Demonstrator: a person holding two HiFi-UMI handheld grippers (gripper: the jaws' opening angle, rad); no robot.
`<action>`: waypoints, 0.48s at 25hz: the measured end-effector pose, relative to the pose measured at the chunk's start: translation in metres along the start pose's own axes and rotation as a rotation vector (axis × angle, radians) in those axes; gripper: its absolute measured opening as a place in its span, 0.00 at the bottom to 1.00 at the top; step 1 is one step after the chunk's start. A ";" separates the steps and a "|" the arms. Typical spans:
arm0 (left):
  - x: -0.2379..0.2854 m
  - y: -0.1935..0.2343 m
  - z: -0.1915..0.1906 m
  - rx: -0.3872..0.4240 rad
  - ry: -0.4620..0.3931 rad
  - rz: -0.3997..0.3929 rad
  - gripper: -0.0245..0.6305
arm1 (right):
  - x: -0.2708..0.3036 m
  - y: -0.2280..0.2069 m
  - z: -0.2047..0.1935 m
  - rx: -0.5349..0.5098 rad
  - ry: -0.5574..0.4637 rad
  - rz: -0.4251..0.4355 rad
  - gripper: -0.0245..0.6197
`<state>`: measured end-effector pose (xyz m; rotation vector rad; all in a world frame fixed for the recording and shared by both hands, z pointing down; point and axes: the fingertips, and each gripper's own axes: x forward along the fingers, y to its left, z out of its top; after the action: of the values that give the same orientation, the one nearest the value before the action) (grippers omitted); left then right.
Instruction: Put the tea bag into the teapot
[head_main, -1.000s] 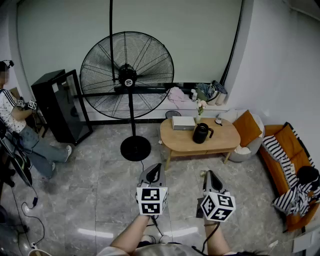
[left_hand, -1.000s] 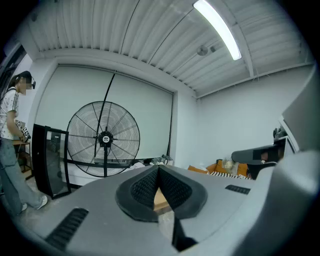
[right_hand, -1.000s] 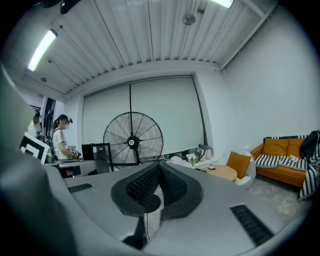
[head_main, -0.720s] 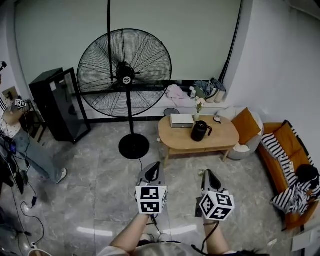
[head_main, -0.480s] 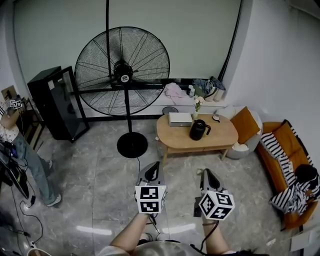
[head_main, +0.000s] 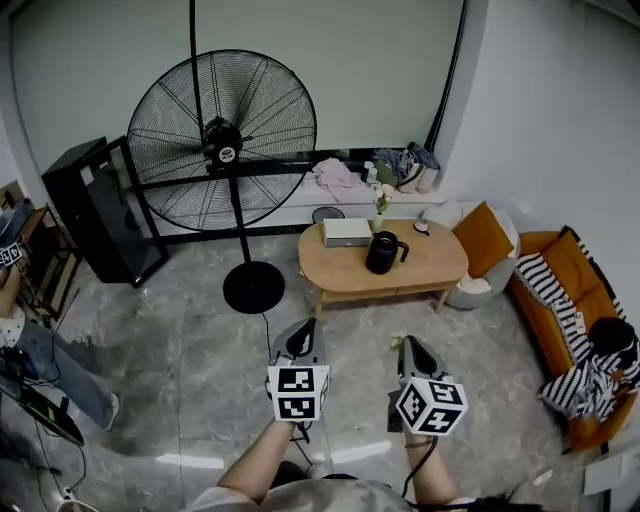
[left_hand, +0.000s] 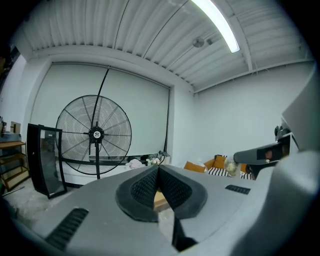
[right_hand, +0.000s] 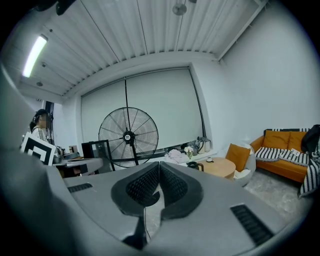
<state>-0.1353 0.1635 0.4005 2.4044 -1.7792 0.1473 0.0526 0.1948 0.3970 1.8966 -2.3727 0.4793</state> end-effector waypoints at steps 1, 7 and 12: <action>0.003 -0.004 -0.001 0.005 0.002 -0.003 0.04 | 0.001 -0.006 -0.001 0.006 0.002 -0.003 0.09; 0.016 -0.026 -0.004 0.033 0.020 -0.030 0.04 | 0.004 -0.033 -0.001 0.044 -0.001 -0.028 0.09; 0.030 -0.032 -0.003 0.049 0.025 -0.046 0.04 | 0.009 -0.047 -0.004 0.068 0.003 -0.049 0.09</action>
<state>-0.0956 0.1452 0.4067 2.4637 -1.7275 0.2167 0.0956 0.1787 0.4119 1.9756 -2.3303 0.5663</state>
